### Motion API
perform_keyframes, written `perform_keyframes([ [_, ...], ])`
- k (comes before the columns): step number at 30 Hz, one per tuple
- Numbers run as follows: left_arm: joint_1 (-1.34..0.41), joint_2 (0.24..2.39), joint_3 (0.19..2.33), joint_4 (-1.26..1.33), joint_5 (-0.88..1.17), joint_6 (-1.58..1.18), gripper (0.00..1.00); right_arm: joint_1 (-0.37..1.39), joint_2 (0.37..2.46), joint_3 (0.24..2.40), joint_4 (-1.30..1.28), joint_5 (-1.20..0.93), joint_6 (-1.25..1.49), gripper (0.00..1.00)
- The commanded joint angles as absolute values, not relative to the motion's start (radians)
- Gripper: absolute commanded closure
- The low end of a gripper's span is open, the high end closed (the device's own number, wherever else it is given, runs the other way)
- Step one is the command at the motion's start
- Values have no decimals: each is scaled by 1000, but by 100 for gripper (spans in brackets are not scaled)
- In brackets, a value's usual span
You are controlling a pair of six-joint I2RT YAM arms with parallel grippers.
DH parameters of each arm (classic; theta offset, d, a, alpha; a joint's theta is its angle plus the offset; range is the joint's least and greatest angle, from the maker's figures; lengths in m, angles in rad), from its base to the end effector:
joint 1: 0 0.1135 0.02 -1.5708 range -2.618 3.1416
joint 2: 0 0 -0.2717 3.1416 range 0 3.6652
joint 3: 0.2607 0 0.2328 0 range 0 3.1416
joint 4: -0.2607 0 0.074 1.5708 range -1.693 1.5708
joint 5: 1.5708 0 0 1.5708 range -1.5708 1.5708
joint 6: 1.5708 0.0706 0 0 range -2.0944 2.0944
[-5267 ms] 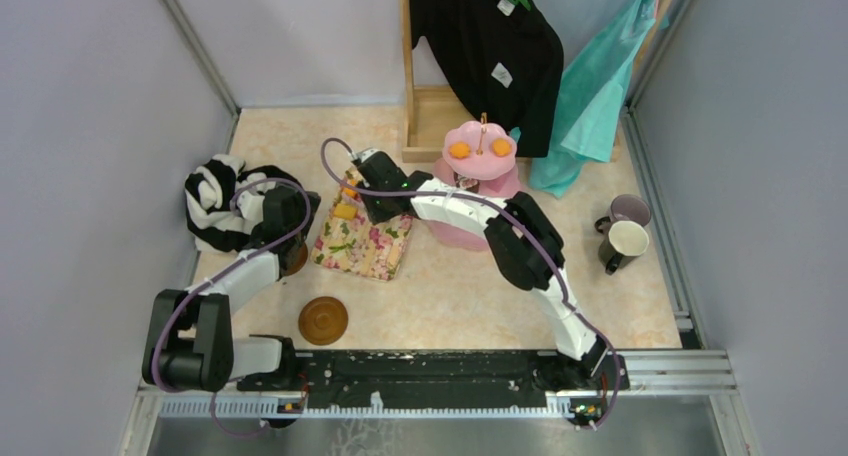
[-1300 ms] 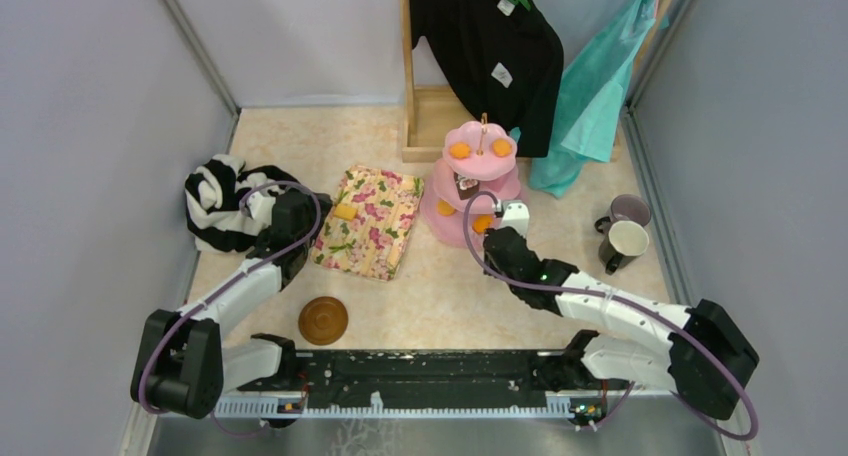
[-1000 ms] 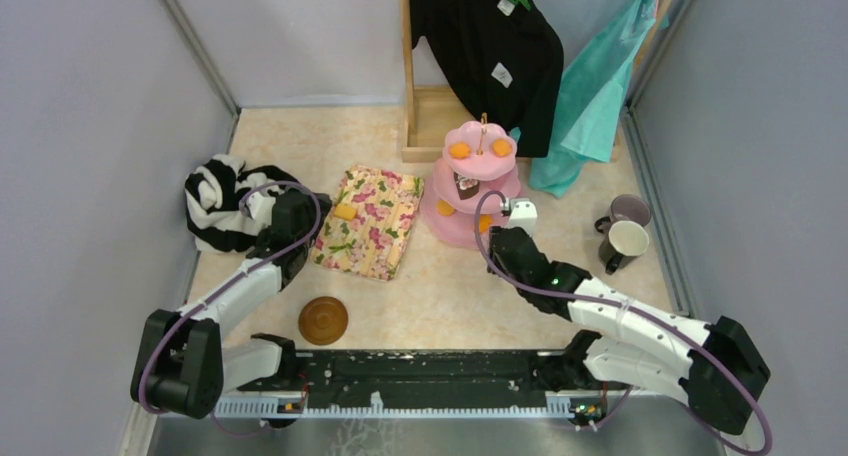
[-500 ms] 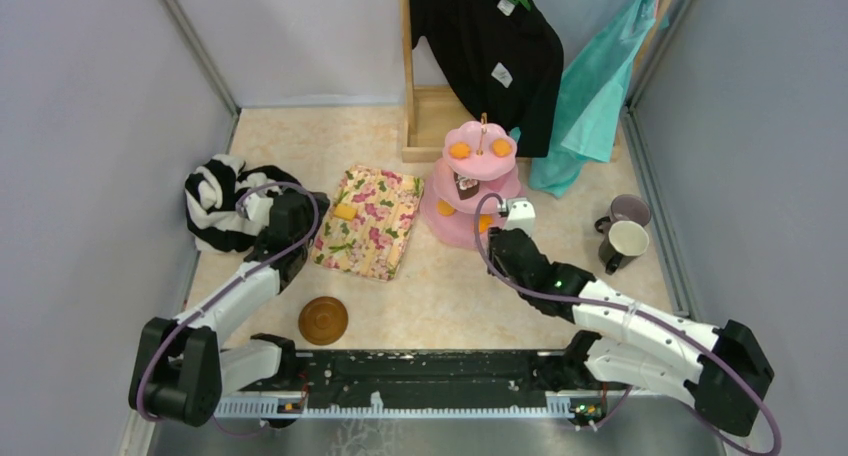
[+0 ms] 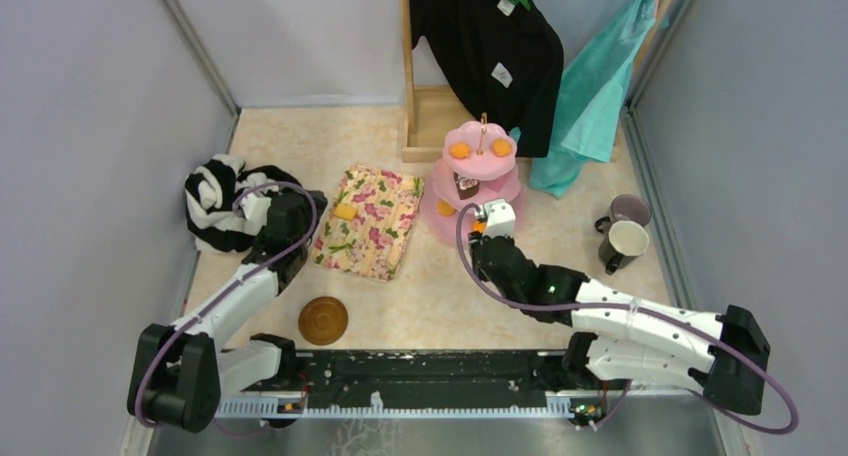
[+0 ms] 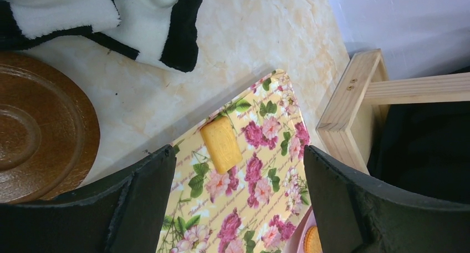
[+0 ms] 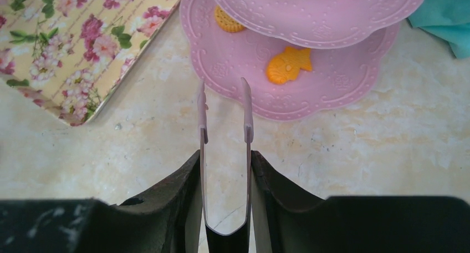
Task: Serve the afternoon tea
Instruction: Place the desert on the desert table, then pick up the desert from the tray.
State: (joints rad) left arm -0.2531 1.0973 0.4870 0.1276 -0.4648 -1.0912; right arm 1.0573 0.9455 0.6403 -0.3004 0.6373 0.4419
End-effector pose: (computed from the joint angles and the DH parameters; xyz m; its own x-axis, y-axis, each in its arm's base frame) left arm 0.2367 -0.0285 0.2119 -0.0649 -0.8024 -0.5933 -0.4728 0.5483 -0.6898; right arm 0.1353 0.1545 0.2490 -0.4494 -0.0971 -0.8880 -0.2960 0.9541 0.0454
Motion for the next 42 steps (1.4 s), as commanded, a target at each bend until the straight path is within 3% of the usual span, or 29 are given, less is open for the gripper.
perform_keyframes([
  [1,-259,1085,475,128,-485,-1072,10,1105,975,714,-222,653,378,67],
  [29,-258,1020,429,87,-538,-1120,9,1114,1602,1033,381,256,24,67],
  [42,-256,974,388,91,-588,-1128,9,1023,1802,1081,491,105,28,66],
])
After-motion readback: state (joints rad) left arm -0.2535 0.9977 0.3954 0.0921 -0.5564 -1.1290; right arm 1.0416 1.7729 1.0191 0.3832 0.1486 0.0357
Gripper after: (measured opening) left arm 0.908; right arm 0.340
